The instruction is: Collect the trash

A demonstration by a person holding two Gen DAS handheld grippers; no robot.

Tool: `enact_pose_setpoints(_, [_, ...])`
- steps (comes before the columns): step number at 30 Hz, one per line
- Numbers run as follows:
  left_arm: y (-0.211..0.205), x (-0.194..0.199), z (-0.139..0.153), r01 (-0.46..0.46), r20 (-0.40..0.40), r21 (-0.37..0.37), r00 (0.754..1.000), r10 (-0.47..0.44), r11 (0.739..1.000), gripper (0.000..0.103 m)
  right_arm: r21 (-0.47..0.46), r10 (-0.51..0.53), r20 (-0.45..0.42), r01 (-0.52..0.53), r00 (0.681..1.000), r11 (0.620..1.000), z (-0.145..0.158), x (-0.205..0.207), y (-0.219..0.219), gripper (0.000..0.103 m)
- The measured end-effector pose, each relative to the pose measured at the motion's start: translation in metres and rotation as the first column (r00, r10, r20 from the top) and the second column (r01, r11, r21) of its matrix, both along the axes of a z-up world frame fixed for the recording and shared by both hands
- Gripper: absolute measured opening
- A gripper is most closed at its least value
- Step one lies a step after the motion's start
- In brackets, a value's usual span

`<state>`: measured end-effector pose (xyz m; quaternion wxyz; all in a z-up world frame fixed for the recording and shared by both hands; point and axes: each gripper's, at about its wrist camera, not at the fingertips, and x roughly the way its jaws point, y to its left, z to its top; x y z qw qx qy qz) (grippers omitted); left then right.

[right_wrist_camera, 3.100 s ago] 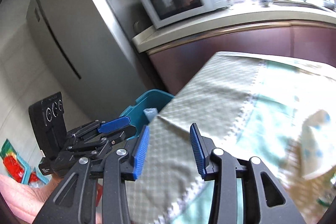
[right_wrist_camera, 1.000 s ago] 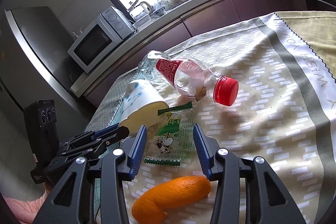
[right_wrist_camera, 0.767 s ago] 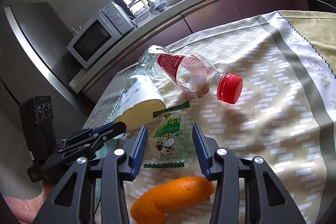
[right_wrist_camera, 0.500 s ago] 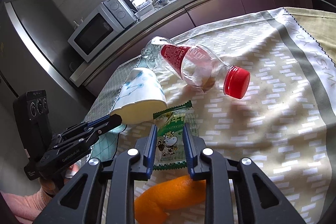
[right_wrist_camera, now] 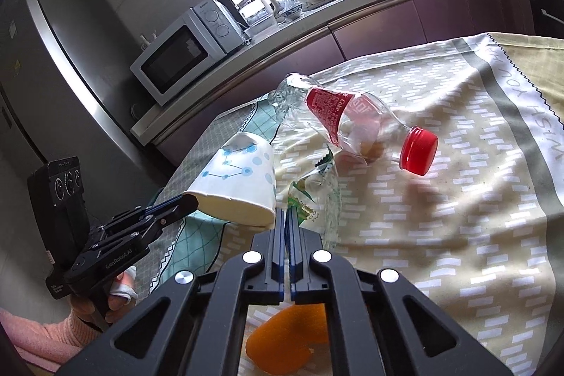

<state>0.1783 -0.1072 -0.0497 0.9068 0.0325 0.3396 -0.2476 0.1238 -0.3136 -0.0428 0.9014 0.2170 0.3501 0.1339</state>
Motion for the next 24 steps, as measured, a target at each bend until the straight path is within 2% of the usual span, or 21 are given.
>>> enact_pose_setpoints(24, [0.047,-0.028,0.022,-0.03,0.053,-0.037,0.998,0.032,0.999,0.004,-0.02,0.065,0.07,-0.064,0.995,0.998,0.025,-0.006,0.025,0.001])
